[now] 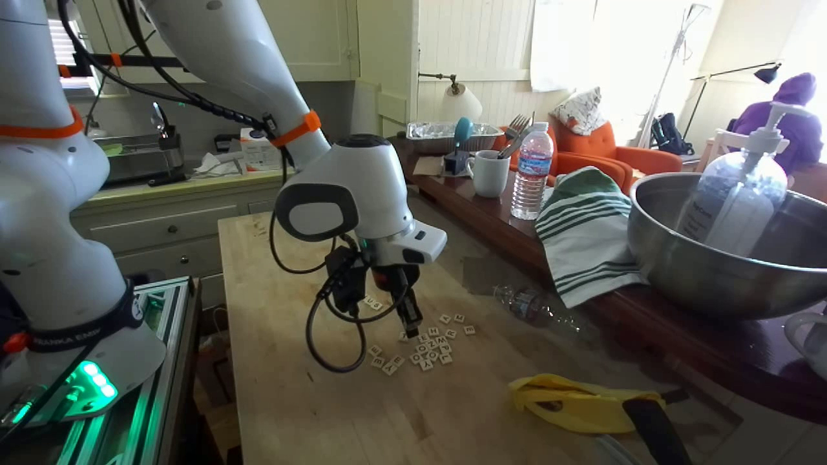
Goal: Form a new word using four tiles
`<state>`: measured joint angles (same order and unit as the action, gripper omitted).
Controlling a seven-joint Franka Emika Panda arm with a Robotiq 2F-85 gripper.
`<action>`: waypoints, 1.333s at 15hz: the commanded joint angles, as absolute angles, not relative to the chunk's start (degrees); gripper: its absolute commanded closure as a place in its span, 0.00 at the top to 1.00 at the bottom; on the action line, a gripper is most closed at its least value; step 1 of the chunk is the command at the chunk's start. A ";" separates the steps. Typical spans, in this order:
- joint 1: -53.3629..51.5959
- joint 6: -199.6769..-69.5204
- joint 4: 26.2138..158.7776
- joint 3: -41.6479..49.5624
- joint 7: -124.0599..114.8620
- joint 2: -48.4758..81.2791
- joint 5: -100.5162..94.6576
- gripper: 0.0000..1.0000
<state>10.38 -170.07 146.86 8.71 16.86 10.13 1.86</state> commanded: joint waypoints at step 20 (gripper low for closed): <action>11.26 -170.61 149.53 3.06 11.91 10.01 4.80 0.00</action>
